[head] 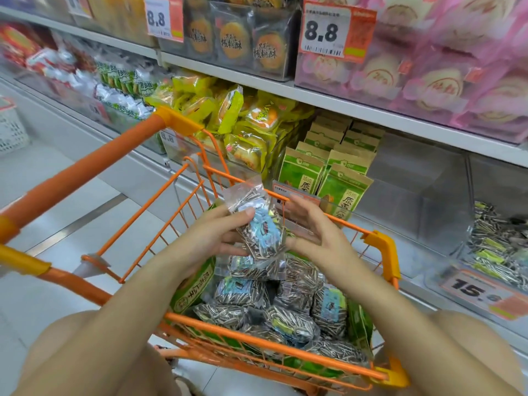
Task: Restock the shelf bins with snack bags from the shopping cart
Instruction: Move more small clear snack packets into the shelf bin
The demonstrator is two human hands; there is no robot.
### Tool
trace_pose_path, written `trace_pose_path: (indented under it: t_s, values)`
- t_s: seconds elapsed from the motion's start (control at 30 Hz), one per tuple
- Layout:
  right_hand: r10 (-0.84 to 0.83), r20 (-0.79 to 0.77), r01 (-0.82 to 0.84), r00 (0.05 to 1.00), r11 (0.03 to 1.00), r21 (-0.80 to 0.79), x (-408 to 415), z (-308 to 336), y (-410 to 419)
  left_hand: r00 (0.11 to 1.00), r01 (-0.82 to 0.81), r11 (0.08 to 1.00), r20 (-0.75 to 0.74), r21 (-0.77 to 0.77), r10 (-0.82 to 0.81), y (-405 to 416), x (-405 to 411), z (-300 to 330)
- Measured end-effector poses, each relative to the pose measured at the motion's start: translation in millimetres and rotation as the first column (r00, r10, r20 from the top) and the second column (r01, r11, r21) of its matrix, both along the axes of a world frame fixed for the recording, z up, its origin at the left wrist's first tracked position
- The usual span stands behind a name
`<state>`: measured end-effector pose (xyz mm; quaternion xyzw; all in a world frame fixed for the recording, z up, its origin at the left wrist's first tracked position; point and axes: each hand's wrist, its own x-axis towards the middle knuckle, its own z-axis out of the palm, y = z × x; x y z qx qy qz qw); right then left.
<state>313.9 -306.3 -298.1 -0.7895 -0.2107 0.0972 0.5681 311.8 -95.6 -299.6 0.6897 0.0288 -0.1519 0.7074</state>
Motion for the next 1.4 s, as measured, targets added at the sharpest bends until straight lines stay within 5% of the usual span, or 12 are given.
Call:
trace_pose_path:
  t_s: [0.13,0.3,0.4,0.47,0.57,0.67,0.83,0.97,1.07,1.2,1.3,1.4]
  values:
    - [-0.032,-0.304,0.052,0.952,0.997,0.055,6.3,-9.6,4.1,0.99,0.094,0.995,0.1,0.031,-0.097,-7.7,-2.3,1.5]
    - [-0.29,-0.199,0.318,0.936,0.94,0.126,13.4,-18.7,-11.3,0.961,-0.048,0.896,0.264,0.442,-0.079,-5.1,7.1,0.3]
    - [-0.422,-0.216,0.46,0.881,0.871,0.173,18.6,-18.6,-21.2,0.869,0.074,0.31,0.091,0.948,-0.487,-7.6,20.1,-11.8]
    - [-0.453,-0.212,0.49,0.866,0.854,0.174,19.9,-20.4,-24.3,0.783,0.255,-0.038,-0.23,0.966,-0.579,-19.1,26.1,-25.1]
    - [-0.457,-0.218,0.496,0.862,0.849,0.183,18.7,-21.9,-24.6,0.73,0.261,-0.198,-0.327,0.945,-0.6,-35.8,29.9,-41.5]
    - [-0.424,-0.236,0.469,0.874,0.862,0.19,17.9,-23.7,-27.5,0.762,0.216,-0.126,-0.247,0.968,-0.599,-35.0,32.9,-47.7]
    - [-0.453,-0.213,0.49,0.865,0.856,0.168,14.5,-21.2,-33.9,0.91,-0.055,0.32,0.18,0.946,-0.374,-20.8,27.1,-10.7]
    - [-0.444,-0.243,0.486,0.863,0.86,0.155,18.7,-26.1,-32.9,0.65,-0.458,0.421,0.618,0.783,-0.443,-26.2,19.3,34.1]
    - [-0.309,-0.44,0.448,0.843,0.856,0.258,18.4,-23.7,-30.4,0.409,-0.512,0.285,0.521,0.811,-0.749,-47.6,13.8,37.4]
    - [-0.196,-0.534,0.437,0.822,0.819,0.371,14.8,-16.3,-30.4,0.402,-0.428,0.219,0.401,0.877,-0.823,-69.5,11.9,23.6]
    - [-0.095,-0.509,0.352,0.856,0.827,0.438,10.8,-9.1,-33.8,0.405,-0.334,0.338,0.457,0.88,-0.792,-73.3,10.6,16.5]
    - [-0.026,-0.506,0.288,0.862,0.847,0.447,7.1,-7.4,-35.2,0.547,-0.209,0.626,0.62,0.752,-0.562,-74.6,7.8,17.3]
